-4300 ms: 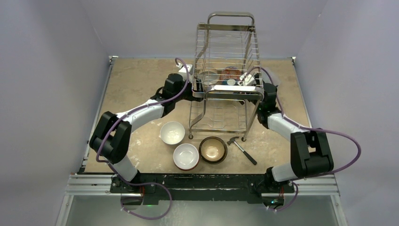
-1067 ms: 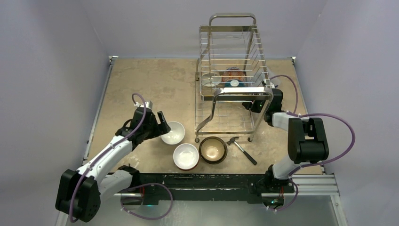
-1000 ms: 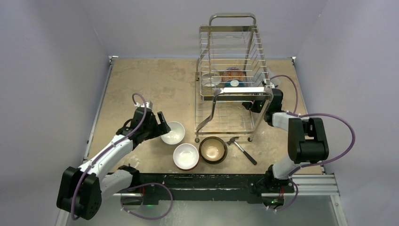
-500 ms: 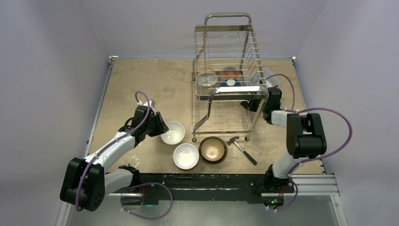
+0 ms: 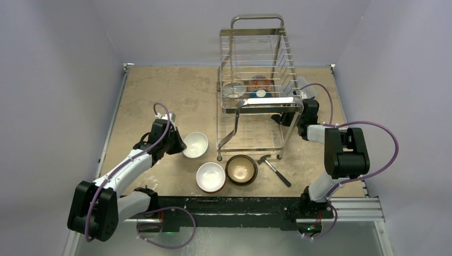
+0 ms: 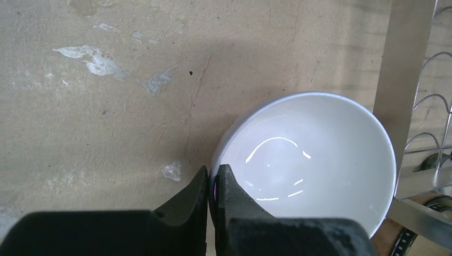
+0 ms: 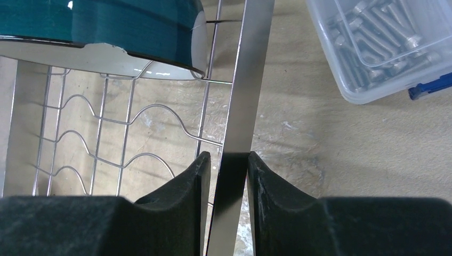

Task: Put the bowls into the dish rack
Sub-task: Pick up the bowl from the center of the board, then place the bowl in the dish rack.

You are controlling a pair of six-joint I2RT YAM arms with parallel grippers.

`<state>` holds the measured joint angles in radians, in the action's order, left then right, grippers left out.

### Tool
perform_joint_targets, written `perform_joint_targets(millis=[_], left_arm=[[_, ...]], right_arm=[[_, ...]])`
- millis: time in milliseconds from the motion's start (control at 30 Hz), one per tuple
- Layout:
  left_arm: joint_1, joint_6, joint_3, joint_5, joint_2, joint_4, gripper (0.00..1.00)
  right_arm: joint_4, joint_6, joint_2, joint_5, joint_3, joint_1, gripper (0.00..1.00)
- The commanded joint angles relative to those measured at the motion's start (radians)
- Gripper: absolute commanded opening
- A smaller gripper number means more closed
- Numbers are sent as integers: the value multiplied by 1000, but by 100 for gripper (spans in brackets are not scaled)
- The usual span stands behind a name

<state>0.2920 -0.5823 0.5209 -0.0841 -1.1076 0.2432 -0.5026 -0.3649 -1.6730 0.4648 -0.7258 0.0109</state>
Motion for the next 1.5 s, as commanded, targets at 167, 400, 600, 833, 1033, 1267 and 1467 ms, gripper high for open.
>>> perform_joint_targets(millis=[167,400,600,833,1033,1267,1467], left_arm=[[-3,31,140,37,108,-83,0],[-3,50,162,102,135,-225,0],[-3,87,156,128,117,-476,0],[0,228,193,-20,-30,-681,0],[19,259,250,1,-164,-761,0],[136,400,262,141,-286,-890,0],[209,490,282,226,-387,-1008,0]], right_arm=[[-49,12,47,180,-34,33,40],[-48,18,46,184,-32,33,46],[-52,28,60,184,-28,33,51],[-56,29,70,183,-22,33,53],[-56,30,71,182,-22,34,54],[-36,42,71,173,-26,34,54],[-26,55,75,169,-27,34,54]])
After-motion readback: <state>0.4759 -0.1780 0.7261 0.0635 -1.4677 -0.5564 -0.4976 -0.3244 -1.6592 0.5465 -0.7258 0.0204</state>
